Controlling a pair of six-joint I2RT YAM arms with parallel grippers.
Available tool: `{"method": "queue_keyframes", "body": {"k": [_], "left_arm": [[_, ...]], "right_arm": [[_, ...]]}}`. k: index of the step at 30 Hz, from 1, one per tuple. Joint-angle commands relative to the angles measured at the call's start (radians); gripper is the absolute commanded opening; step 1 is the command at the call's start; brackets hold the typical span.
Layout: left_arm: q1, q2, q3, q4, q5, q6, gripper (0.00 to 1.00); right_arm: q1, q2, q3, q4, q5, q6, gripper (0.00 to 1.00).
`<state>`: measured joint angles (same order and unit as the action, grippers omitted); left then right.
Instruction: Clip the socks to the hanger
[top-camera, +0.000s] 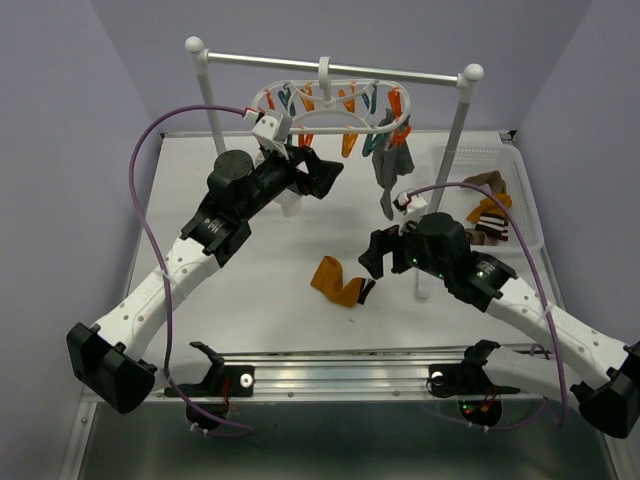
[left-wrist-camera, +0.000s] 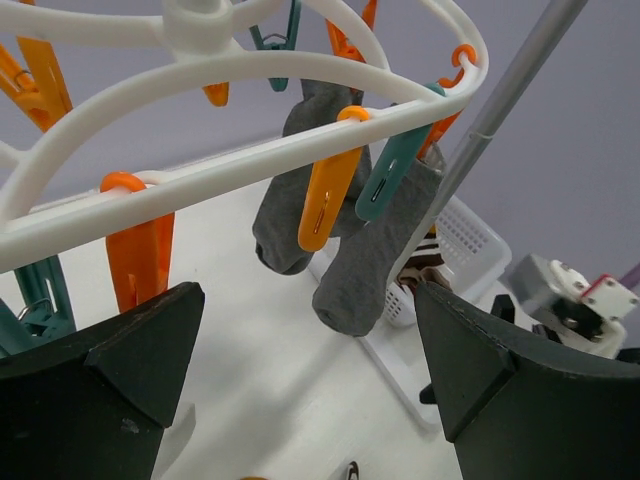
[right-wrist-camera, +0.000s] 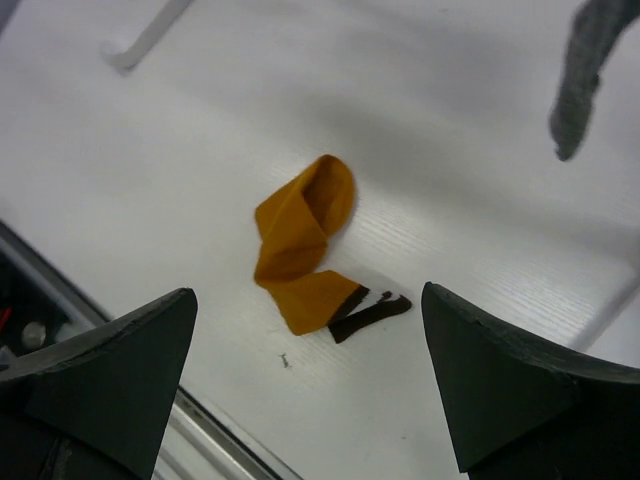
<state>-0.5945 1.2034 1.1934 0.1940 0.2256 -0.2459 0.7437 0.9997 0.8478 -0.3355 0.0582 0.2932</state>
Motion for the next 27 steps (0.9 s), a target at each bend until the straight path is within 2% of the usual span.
{"method": "queue_keyframes", "body": {"k": [1, 5, 9, 13, 17, 21, 25, 27], "left_arm": [[-0.004, -0.005, 0.018, 0.084, -0.037, -0.013, 0.99], [-0.004, 0.012, 0.032, 0.061, -0.086, -0.023, 0.99], [-0.004, 0.004, 0.014, 0.062, -0.103, -0.029, 0.99], [-0.004, -0.024, -0.011, 0.003, -0.023, -0.026, 0.99], [-0.011, -0.093, -0.173, -0.047, 0.067, -0.087, 0.99], [-0.034, -0.197, -0.346, -0.096, 0.022, -0.205, 0.99], [-0.045, -0.330, -0.486, -0.186, -0.035, -0.302, 0.99], [-0.047, -0.375, -0.557, -0.241, -0.104, -0.343, 0.99]], "right_arm": [[-0.003, -0.096, 0.082, 0.090, -0.233, -0.048, 1.00], [-0.003, -0.108, 0.161, 0.089, -0.194, -0.046, 1.00], [-0.003, -0.050, 0.177, 0.044, -0.150, -0.057, 1.00], [-0.003, 0.014, 0.151, -0.049, -0.072, -0.002, 1.00], [-0.003, 0.007, 0.018, -0.103, -0.171, -0.031, 1.00], [-0.003, 0.020, -0.058, -0.123, -0.247, -0.045, 1.00], [-0.003, 0.080, -0.096, -0.105, -0.210, 0.001, 1.00], [-0.003, 0.132, -0.096, -0.105, -0.123, 0.041, 1.00]]}}
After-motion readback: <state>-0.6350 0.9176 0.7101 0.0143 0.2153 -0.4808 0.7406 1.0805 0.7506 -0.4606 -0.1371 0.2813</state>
